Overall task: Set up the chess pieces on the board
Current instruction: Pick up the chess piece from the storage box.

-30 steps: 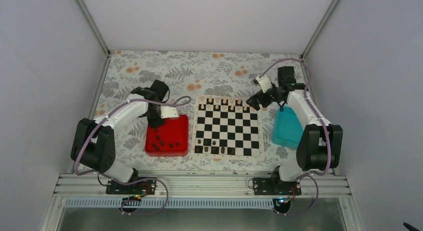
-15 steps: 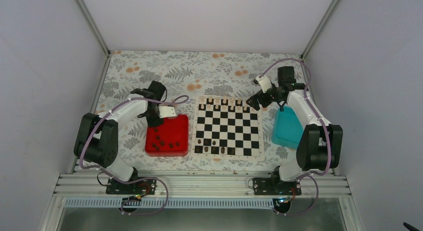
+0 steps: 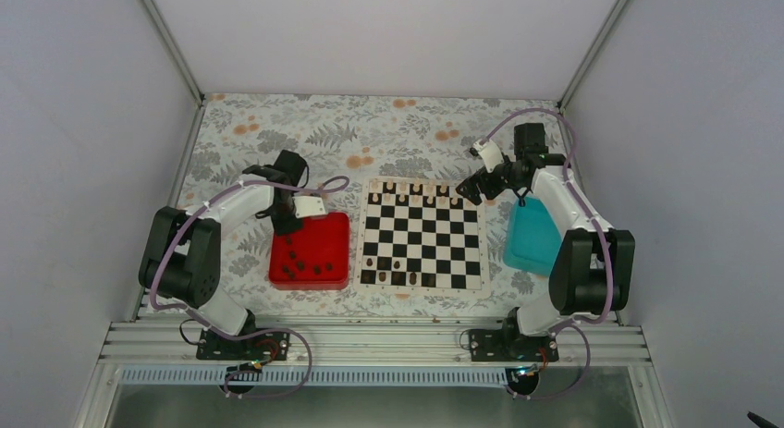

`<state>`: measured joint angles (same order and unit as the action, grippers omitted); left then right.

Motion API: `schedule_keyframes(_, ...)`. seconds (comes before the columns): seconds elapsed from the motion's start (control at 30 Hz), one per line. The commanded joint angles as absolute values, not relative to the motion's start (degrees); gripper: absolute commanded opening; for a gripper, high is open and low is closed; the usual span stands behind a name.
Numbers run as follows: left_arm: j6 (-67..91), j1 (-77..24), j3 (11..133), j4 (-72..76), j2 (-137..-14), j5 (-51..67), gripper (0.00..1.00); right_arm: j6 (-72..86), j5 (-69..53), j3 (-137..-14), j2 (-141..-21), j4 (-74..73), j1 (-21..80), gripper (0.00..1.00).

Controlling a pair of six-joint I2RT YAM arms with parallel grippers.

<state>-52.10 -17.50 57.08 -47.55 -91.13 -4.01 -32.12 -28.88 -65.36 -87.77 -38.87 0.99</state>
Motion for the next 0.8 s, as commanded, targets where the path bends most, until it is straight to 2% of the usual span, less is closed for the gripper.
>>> schedule_keyframes(0.0,-52.26,-17.09,56.19,-46.83,-91.4,-5.19,0.26,-33.28,-30.36,-66.82,-88.78,-39.55,0.53,1.0)
schedule_keyframes(0.77,-51.81,-17.16,55.55,-46.21,-91.5,-2.06,0.28,-33.63,-31.2,-66.97,-89.03,-40.35,0.54,1.0)
